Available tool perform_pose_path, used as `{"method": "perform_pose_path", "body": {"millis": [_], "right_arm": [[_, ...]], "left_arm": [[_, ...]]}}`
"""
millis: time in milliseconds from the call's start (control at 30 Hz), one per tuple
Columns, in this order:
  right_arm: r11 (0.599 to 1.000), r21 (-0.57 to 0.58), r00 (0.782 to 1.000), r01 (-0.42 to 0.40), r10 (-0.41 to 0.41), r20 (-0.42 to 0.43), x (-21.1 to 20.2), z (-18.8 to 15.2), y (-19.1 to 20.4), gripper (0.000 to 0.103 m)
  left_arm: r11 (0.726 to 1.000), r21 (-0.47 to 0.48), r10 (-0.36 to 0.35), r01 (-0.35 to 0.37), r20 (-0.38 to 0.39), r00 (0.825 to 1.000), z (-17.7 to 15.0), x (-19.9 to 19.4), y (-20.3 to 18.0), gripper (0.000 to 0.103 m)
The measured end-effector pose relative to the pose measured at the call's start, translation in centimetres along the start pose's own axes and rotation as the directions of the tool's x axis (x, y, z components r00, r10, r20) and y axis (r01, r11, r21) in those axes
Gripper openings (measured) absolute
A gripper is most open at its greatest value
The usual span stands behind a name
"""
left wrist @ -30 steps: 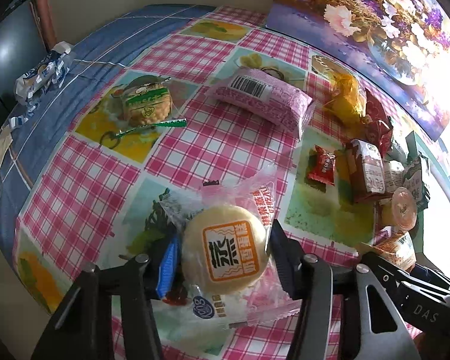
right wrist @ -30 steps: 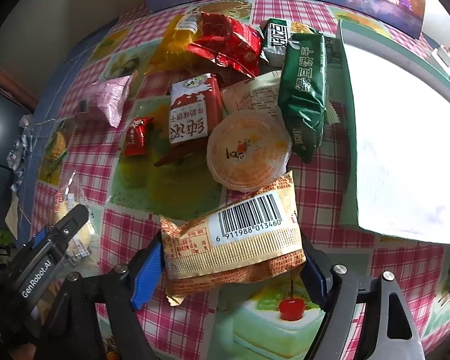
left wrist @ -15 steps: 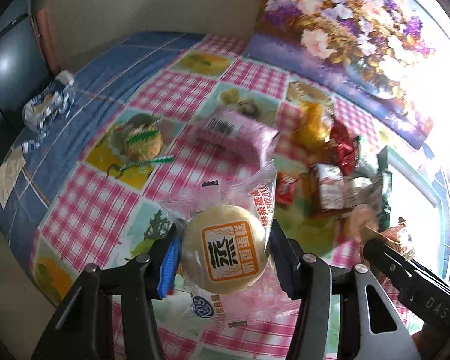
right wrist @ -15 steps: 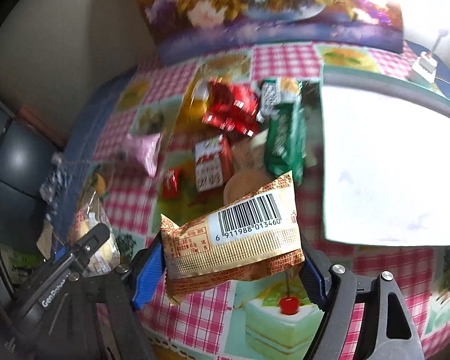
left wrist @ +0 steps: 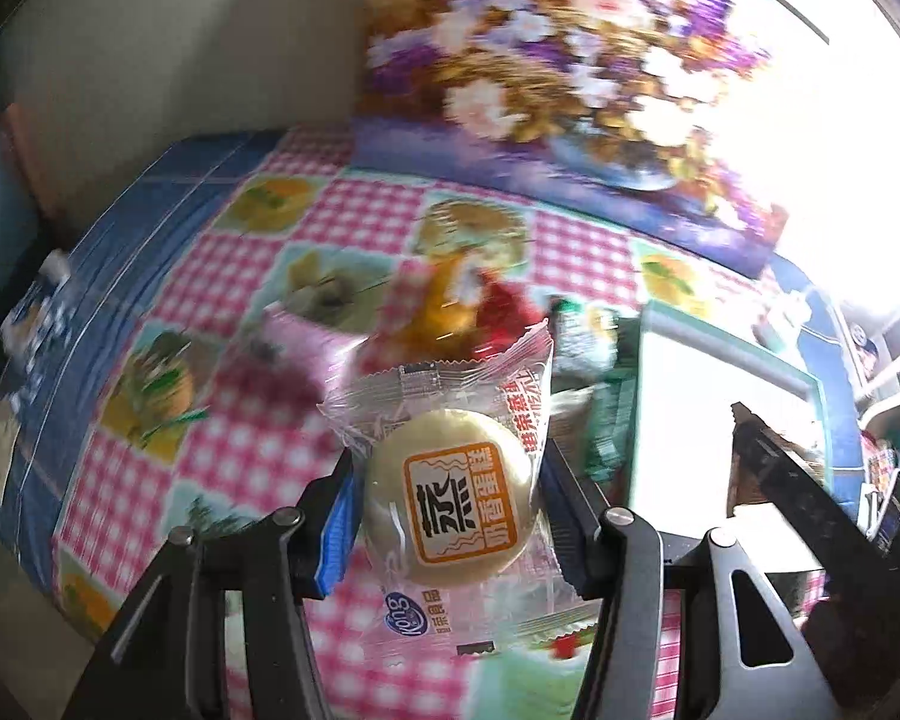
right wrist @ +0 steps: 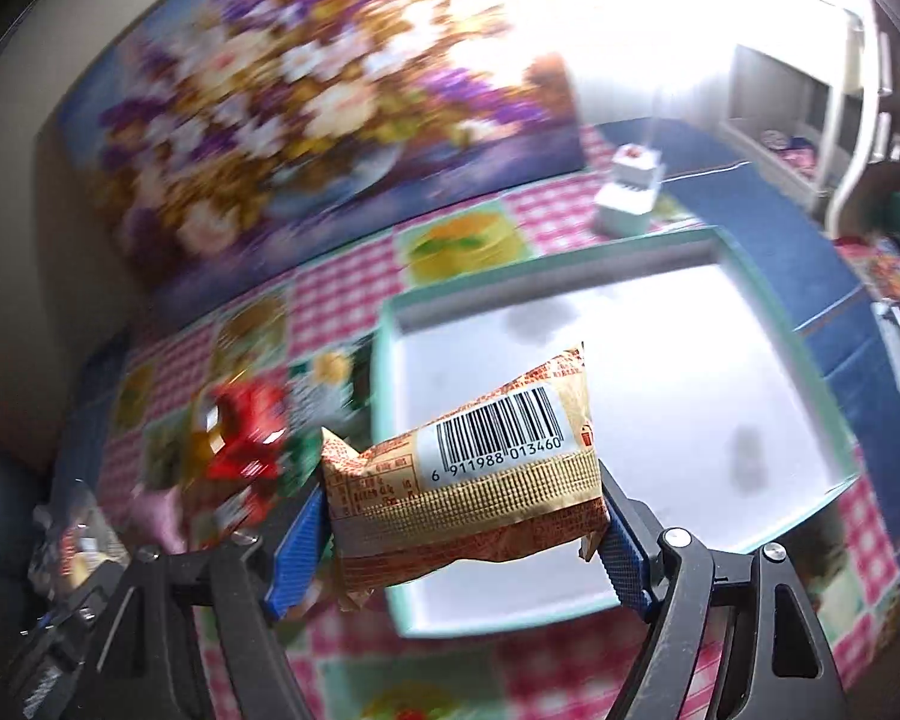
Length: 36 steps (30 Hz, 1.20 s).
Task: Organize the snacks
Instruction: 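Carry both packs into the white tray and open both grippers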
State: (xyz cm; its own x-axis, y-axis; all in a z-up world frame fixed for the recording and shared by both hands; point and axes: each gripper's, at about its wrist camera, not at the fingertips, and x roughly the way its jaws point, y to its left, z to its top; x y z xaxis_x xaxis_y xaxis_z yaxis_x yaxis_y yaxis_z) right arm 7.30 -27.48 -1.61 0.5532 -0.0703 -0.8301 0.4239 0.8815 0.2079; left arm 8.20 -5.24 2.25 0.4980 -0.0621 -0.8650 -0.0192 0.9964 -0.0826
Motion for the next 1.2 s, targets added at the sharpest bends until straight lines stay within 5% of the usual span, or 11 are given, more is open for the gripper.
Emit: {"method": "perform_pose_path", "body": {"millis": [267, 567, 933, 1067, 1200], "right_arm": [[0.977, 0.159, 0.990, 0.139, -0.143, 0.016, 0.8, 2.4, -4.7, 0.081], [0.918, 0.314, 0.968, 0.242, -0.252, -0.011, 3.4, 5.2, -10.6, 0.081], [0.886, 0.350, 0.948, 0.304, -0.317, -0.022, 6.0, 6.3, -12.5, 0.082], [0.889, 0.349, 0.952, 0.297, -0.304, -0.036, 6.3, 6.3, -12.6, 0.083], [0.892, 0.353, 0.959, 0.281, -0.278, -0.059, 6.0, 6.1, -12.5, 0.085]], "left_arm": [[0.990, 0.117, -0.073, 0.075, -0.023, 0.997, 2.3, 1.5, -8.2, 0.056], [0.975, 0.144, -0.156, 0.168, -0.088, 0.984, 3.3, 6.4, -15.8, 0.056], [0.969, 0.138, -0.194, 0.206, -0.096, 0.976, 4.6, 10.9, -19.0, 0.057], [0.978, 0.117, -0.163, 0.171, -0.069, 0.984, 4.8, 10.9, -18.1, 0.082], [0.979, 0.108, -0.167, 0.172, -0.054, 0.985, 4.8, 10.0, -17.4, 0.088]]}}
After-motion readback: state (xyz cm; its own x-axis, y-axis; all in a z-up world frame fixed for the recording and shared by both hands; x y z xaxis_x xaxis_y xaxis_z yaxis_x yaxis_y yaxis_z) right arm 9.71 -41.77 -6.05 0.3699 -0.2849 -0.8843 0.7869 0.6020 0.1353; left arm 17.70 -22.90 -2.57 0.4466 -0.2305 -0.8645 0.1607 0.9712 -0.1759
